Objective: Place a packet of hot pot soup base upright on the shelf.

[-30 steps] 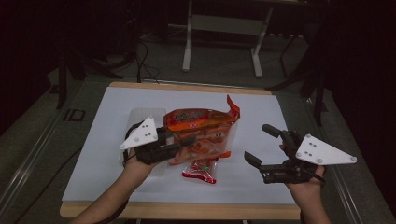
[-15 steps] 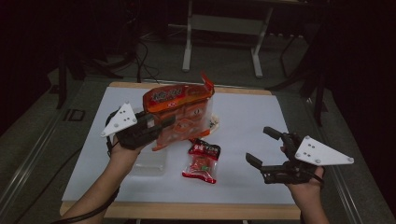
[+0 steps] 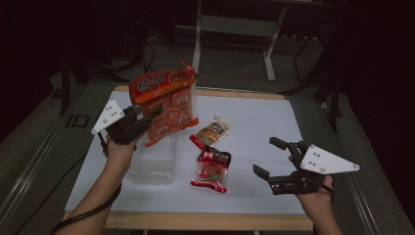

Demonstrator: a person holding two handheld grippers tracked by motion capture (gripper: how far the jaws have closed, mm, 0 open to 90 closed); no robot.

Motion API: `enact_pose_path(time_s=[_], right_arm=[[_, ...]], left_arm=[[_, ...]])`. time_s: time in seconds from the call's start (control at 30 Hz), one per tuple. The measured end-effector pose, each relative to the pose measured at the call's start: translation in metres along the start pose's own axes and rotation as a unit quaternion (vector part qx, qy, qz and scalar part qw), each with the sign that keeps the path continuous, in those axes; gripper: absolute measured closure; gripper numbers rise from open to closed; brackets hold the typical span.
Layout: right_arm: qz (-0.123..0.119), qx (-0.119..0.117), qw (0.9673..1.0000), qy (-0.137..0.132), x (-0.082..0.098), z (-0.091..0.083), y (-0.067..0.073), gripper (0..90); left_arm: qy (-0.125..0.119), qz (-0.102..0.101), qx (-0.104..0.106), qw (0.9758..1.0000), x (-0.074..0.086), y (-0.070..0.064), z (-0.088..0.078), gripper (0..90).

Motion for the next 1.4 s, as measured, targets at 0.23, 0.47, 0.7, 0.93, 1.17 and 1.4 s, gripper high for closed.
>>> enact_pose_path(time_s=[0.23, 0.47, 0.7, 0.93, 1.17, 1.4], right_arm=[[0.000, -0.003, 0.9999, 0.010, 0.006, 0.003, -0.001, 13.3], [-0.003, -0.008, 0.9998, 0.019, 0.009, 0.007, 0.000, 13.2], [-0.009, -0.011, 0.9995, 0.027, 0.011, 0.010, 0.002, 13.3], [-0.010, -0.014, 0.9994, 0.029, 0.013, 0.011, 0.002, 13.3], [-0.011, -0.018, 0.9992, 0.033, 0.014, 0.011, 0.002, 13.3], [-0.011, -0.019, 0.9991, 0.036, 0.016, 0.012, 0.002, 13.4]], left_arm=[[0.008, -0.010, -0.028, 0.9995, 0.019, 0.026, 0.000, 71.5], [0.020, -0.027, -0.047, 0.9983, 0.038, 0.045, -0.003, 71.5], [0.025, -0.045, -0.068, 0.9963, 0.053, 0.057, -0.005, 71.4], [0.038, -0.052, -0.080, 0.9947, 0.062, 0.060, -0.003, 71.4], [0.060, -0.039, -0.068, 0.9951, 0.070, 0.054, 0.004, 71.4], [0.092, -0.022, -0.069, 0.9931, 0.074, 0.055, 0.007, 71.3]])
Point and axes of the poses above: each handheld gripper's, and its own axes: z roughly forward along the jaws, x roughly out of its underside, y roughly to its left, the point moved 8 cm from there along z, roughly forward along the jaws, and after that the axes turned 13 degrees about -x, right-handed, at the moved point
